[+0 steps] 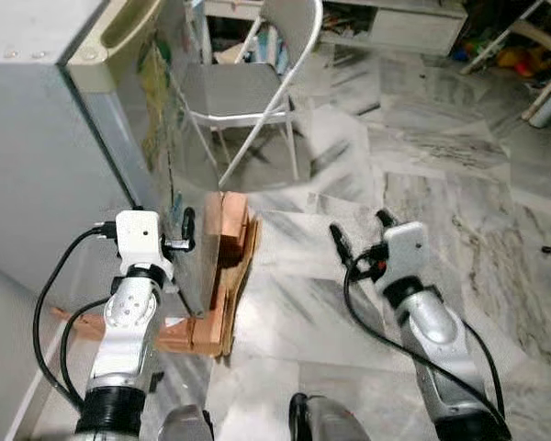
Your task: Restocking fridge
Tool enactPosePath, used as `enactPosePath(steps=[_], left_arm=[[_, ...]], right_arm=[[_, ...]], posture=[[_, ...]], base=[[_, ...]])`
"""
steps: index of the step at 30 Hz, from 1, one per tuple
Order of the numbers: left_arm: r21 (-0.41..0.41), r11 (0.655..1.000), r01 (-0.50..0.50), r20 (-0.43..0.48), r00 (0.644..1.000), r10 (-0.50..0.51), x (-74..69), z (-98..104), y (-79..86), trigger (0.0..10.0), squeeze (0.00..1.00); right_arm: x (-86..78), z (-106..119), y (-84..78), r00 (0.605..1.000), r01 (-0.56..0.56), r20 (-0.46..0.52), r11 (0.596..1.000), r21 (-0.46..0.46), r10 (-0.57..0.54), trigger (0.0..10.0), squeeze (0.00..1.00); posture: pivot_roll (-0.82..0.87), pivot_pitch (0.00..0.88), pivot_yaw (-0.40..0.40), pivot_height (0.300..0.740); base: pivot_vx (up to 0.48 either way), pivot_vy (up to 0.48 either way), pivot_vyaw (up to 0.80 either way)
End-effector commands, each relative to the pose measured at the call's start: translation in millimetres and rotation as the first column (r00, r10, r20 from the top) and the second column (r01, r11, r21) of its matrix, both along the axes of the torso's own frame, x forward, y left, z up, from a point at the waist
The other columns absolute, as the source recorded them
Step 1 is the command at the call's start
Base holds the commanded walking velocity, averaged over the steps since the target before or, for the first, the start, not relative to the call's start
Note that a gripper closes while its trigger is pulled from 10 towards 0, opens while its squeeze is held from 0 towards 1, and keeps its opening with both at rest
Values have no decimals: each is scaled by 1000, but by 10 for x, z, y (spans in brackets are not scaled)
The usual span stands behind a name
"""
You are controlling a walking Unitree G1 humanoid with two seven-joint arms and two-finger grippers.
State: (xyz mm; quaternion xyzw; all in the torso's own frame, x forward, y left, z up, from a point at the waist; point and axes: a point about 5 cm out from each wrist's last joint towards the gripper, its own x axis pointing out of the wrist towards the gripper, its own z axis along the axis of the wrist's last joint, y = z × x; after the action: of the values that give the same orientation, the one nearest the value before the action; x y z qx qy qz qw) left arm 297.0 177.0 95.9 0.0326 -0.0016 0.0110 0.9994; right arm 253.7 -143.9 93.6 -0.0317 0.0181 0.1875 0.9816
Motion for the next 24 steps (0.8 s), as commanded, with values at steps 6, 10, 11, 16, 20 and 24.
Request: enactPosePath(steps=[6,10,11,16,20,24], left_arm=[[10,1000,2,8,1000,-2,95,16,5,10000,0],[1,998,71,36,997,-71,183,103,-116,10000,0],[14,988,154,54,987,-154,205,167,-255,10000,0],[-55,789,612,55,791,-609,-15,281,-1092,10000,0],[-102,723,683,69,730,-680,-191,270,-1347,10000,0],[-64,853,518,57,855,-515,-24,185,-1045,10000,0]], right_arm=[[-129,-12,-56,997,-52,-59,999,15,53,10000,0],[-230,-74,-42,979,-143,-140,989,48,148,10000,0],[-255,-102,-43,972,-167,-162,985,47,173,10000,0],[-301,-181,-104,963,-145,-221,988,54,153,10000,0],[-310,-195,-99,959,-161,-226,985,64,171,10000,0],[-329,-207,-81,952,-196,-224,978,73,208,10000,0]], posture=[[9,116,-44,740],[9,115,-48,740],[10,114,-51,740],[13,104,-54,740],[4,103,-47,740],[2,105,-43,740]], base=[[0,0,0],[0,0,0],[0,0,0],[0,0,0],[0,0,0],[0,0,0]])
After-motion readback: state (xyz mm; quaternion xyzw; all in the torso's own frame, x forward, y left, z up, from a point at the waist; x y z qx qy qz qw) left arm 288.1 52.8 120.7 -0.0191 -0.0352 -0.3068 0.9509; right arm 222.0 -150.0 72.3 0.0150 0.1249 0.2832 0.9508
